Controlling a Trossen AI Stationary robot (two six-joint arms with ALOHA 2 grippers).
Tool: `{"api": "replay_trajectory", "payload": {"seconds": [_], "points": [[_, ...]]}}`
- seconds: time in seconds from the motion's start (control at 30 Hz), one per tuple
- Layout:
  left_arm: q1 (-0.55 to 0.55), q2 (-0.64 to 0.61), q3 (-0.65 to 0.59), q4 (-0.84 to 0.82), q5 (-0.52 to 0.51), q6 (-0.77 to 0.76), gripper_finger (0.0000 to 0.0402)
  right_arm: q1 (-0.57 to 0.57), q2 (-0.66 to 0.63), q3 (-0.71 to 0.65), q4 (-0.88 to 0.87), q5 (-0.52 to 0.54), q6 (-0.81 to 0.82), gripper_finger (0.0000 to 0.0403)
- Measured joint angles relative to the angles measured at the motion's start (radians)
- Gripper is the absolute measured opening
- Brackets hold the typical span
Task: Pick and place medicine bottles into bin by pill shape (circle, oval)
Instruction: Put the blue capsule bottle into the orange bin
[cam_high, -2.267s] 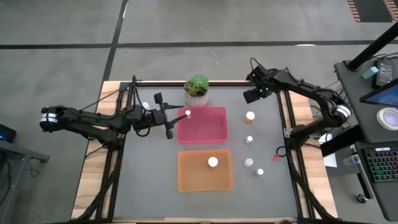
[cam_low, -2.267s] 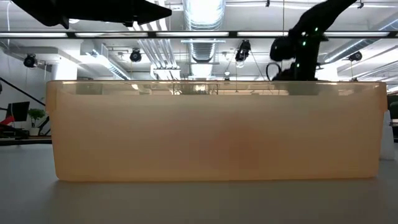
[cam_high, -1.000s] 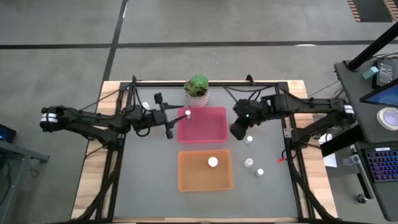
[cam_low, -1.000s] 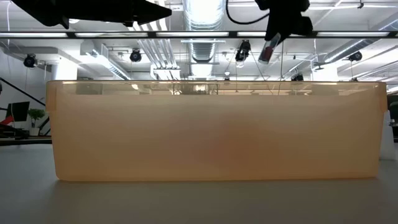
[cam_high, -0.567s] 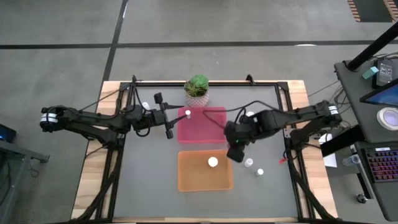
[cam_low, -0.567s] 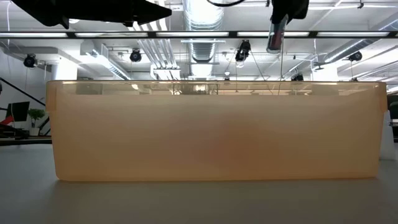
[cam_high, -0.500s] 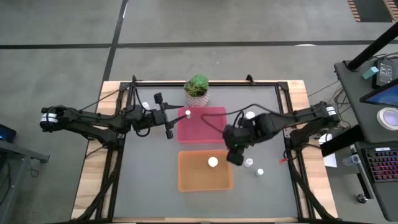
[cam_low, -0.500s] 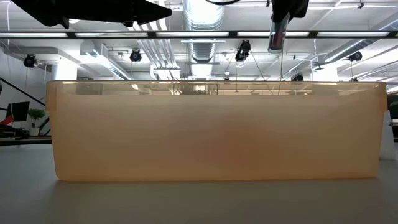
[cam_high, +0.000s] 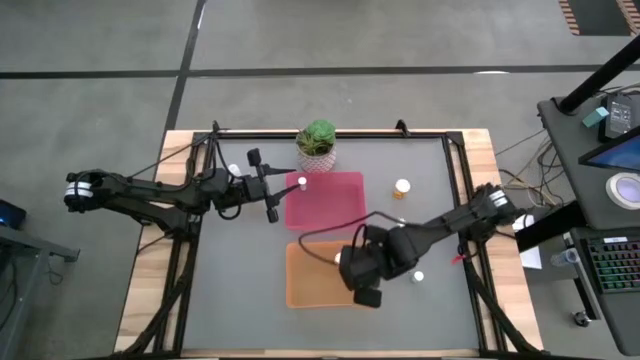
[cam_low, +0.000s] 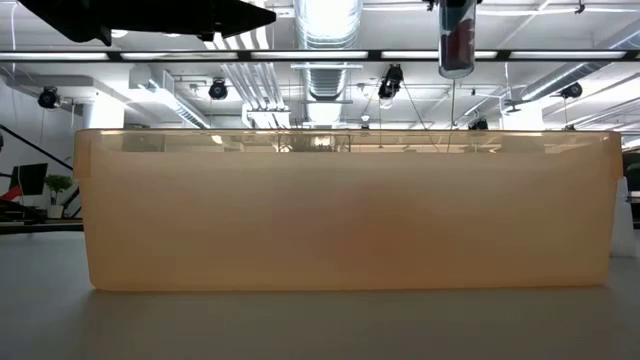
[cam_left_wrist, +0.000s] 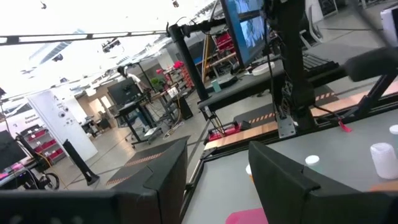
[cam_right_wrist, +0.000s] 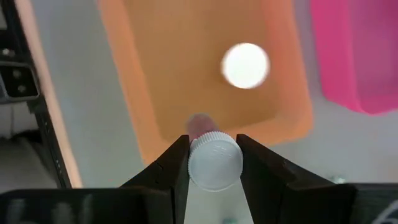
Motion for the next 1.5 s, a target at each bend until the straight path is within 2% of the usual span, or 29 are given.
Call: {"api": "replay_trajectory", "payload": {"seconds": [0.17, 0.37, 0.7, 0.9, 1.03, 1.33, 1.5], "points": [[-0.001, 0.000, 0.000, 0.000, 0.000, -0.006, 0.0157, 0.036, 0.065, 0.053, -0.004, -0.001, -0.087, 0.0111], [-0.001, 0.000, 0.000, 0.000, 0.000, -0.008, 0.0157, 0.038, 0.108, 0.055, -0.001, -0.004, -0.178, 0.0111], [0.000, 0.000, 0.000, -0.002, 0.000, -0.009, 0.0157, 0.026, 0.124, -0.047, 0.018, -0.003, -0.307, 0.0111], [0.000, 0.000, 0.000, -0.002, 0.000, -0.010, 0.0157, 0.026, 0.122, -0.134, 0.120, 0.008, -0.372, 0.0111], [0.000, 0.000, 0.000, -0.002, 0.000, -0.010, 0.0157, 0.025, 0.117, -0.176, 0.165, 0.057, -0.401, 0.0111], [0.000, 0.000, 0.000, -0.003, 0.000, -0.021, 0.0157, 0.004, 0.115, -0.260, 0.260, 0.055, -0.445, 0.0111], [0.000, 0.000, 0.000, -0.004, 0.000, -0.032, 0.0157, -0.006, 0.113, -0.274, 0.288, 0.014, -0.457, 0.0111]]}}
